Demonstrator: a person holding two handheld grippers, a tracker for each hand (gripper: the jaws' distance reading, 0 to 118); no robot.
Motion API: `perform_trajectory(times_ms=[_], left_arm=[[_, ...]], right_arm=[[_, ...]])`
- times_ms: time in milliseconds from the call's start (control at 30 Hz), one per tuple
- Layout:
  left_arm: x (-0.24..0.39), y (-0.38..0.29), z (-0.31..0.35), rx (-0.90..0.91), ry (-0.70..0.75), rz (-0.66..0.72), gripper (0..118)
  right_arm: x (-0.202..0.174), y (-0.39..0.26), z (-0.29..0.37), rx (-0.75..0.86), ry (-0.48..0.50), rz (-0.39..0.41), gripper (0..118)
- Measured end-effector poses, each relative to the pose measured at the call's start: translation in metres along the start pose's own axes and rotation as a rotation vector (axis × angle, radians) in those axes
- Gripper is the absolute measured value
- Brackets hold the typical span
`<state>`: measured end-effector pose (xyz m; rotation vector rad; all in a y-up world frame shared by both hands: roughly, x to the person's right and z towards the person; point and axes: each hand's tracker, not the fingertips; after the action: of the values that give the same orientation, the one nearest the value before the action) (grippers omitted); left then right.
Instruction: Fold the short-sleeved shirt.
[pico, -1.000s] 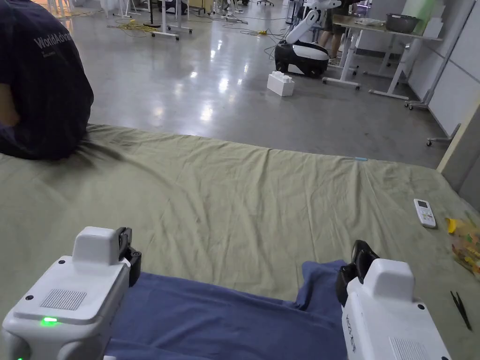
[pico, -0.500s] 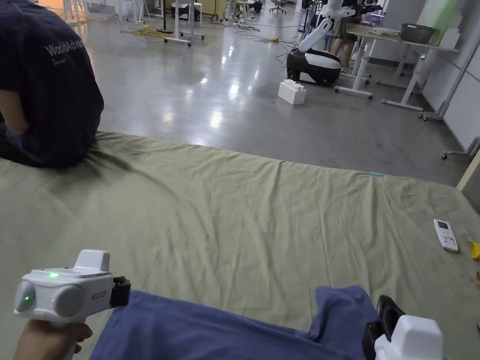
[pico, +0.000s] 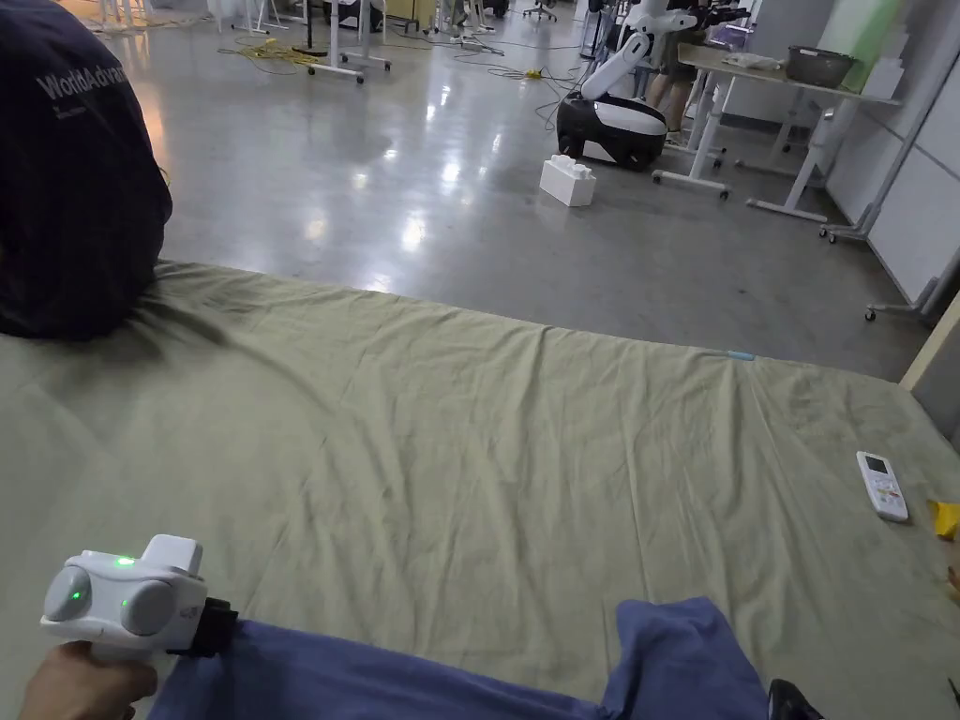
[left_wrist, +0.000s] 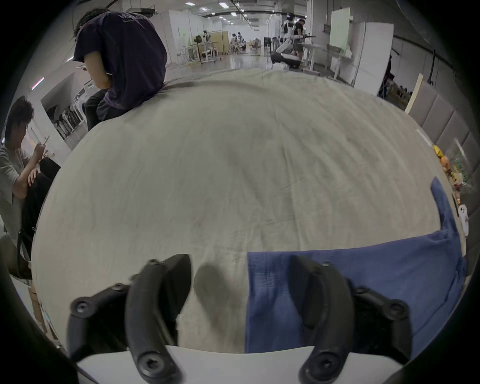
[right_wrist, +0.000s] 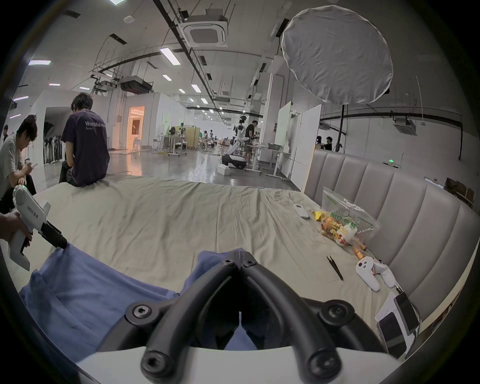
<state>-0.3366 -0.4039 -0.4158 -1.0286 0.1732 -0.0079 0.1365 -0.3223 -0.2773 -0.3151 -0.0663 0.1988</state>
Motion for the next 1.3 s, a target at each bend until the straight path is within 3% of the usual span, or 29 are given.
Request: perform_trajectory(times_ms=[167,233,467,600,667,733,767,800,833,867,1000,1100,1233,1267,1300], left_arm=[[0.014,-0.004,0.009,0.023,-0.039,0.001,20],[0.016,-0.003,0.004,0.019,-0.052,-0.039,8],[0.003,0.002,0.020,0.042,-0.131,0.008,5],[-0.006,0.001,0.022,0.110,-0.146,0.001,5],[-0.008,-0.004,0.025,0.151,-0.146,0.009,5],[-0.009,-0.007,0.032,0.169,-0.143,-0.009,5],[-0.006,-0.012,0.035,0.181,-0.135,-0.016,5],[-0.007,-0.014,0.038,0.193,-0.133,-0.025,5],[-0.008,-0.014,0.040,0.193,-0.133,-0.028,5],[-0.008,-0.016,0.041,0.197,-0.131,-0.029,5],[0.001,-0.026,0.059,0.213,-0.120,-0.026,5],[0.000,-0.030,0.055,0.209,-0.126,-0.020,5],[0.000,-0.035,0.052,0.198,-0.124,-0.020,5],[-0.001,-0.035,0.051,0.195,-0.125,-0.017,5],[0.000,-0.037,0.051,0.196,-0.123,-0.016,5]], right_arm=[[0.002,-0.010,-0.004,-0.030,-0.002,0.009,0],[0.003,-0.013,-0.006,-0.045,0.000,0.007,0],[0.019,-0.020,-0.021,-0.104,0.001,-0.029,0],[0.041,-0.020,-0.057,-0.236,0.026,-0.072,2],[0.053,-0.019,-0.082,-0.313,0.020,-0.073,19],[0.067,-0.023,-0.115,-0.432,0.046,-0.034,24],[0.070,-0.026,-0.130,-0.494,0.055,-0.032,38],[0.072,-0.030,-0.146,-0.550,0.079,-0.004,64],[0.073,-0.034,-0.159,-0.598,0.101,0.014,79],[0.068,-0.033,-0.156,-0.603,0.091,0.016,84],[0.070,-0.058,-0.203,-0.693,0.089,0.057,84],[0.069,-0.063,-0.216,-0.753,0.113,-0.004,81],[0.068,-0.062,-0.220,-0.784,0.122,-0.025,66],[0.069,-0.059,-0.220,-0.787,0.123,-0.027,59],[0.070,-0.058,-0.218,-0.782,0.128,-0.041,42]])
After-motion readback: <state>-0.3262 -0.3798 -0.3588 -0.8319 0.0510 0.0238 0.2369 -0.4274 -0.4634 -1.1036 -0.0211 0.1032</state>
